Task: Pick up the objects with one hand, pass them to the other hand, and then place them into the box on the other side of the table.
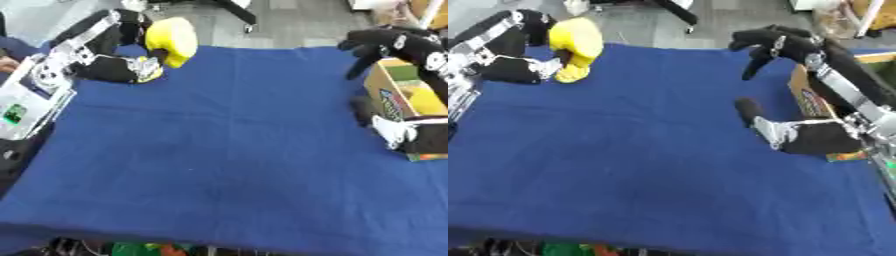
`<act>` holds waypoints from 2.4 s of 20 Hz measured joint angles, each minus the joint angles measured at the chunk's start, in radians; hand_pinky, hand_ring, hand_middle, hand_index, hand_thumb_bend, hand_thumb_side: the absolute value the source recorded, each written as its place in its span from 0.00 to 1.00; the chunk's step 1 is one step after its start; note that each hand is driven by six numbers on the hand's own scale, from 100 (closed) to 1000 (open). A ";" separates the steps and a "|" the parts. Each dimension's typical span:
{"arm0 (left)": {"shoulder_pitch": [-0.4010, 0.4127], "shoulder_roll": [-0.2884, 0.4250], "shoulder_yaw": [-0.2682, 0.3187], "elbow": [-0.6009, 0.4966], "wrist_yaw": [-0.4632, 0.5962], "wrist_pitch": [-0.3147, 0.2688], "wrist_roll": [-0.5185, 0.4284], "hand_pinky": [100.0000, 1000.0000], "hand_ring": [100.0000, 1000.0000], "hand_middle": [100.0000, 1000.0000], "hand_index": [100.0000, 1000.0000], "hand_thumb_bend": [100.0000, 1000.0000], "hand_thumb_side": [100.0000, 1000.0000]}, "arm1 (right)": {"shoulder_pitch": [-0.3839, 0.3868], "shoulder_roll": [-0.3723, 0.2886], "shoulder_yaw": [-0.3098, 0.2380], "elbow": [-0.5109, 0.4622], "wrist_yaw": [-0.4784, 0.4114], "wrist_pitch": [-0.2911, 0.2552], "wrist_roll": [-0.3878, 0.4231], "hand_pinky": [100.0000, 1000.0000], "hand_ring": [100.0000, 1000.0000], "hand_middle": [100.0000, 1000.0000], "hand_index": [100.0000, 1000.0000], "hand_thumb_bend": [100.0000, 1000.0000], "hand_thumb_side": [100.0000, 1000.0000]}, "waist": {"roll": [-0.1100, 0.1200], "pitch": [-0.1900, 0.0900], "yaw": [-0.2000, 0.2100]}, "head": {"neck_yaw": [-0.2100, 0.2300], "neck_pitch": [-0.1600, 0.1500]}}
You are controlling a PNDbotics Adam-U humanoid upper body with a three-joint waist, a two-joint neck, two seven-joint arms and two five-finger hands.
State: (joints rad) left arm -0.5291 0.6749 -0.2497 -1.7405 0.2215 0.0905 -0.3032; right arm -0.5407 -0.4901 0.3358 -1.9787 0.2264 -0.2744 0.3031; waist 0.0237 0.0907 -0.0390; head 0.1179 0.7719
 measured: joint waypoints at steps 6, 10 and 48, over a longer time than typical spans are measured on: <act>-0.007 -0.014 -0.042 -0.075 0.124 0.055 -0.028 0.65 0.42 0.40 0.52 0.03 0.06 | -0.055 0.029 0.041 0.000 0.054 -0.020 0.044 0.76 0.58 0.73 0.89 0.20 0.36 | -0.001 0.000 0.003 | -0.039 0.000; -0.024 -0.014 -0.067 -0.109 0.194 0.085 -0.038 0.65 0.42 0.40 0.52 0.03 0.06 | -0.085 0.047 0.057 0.000 0.183 -0.043 0.054 0.77 0.65 0.73 0.90 0.27 0.36 | -0.001 0.000 0.006 | -0.049 0.000; -0.024 0.009 -0.142 -0.051 0.183 0.183 -0.095 0.67 0.44 0.40 0.52 0.05 0.05 | -0.137 0.134 0.140 0.000 0.818 -0.018 0.012 0.74 0.69 0.71 0.90 0.34 0.35 | -0.001 0.000 0.012 | -0.044 0.000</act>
State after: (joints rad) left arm -0.5526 0.6839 -0.3916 -1.7915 0.4045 0.2737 -0.3977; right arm -0.6776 -0.3557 0.4756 -1.9782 1.0447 -0.2923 0.3151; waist 0.0229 0.0907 -0.0269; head 0.0742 0.7720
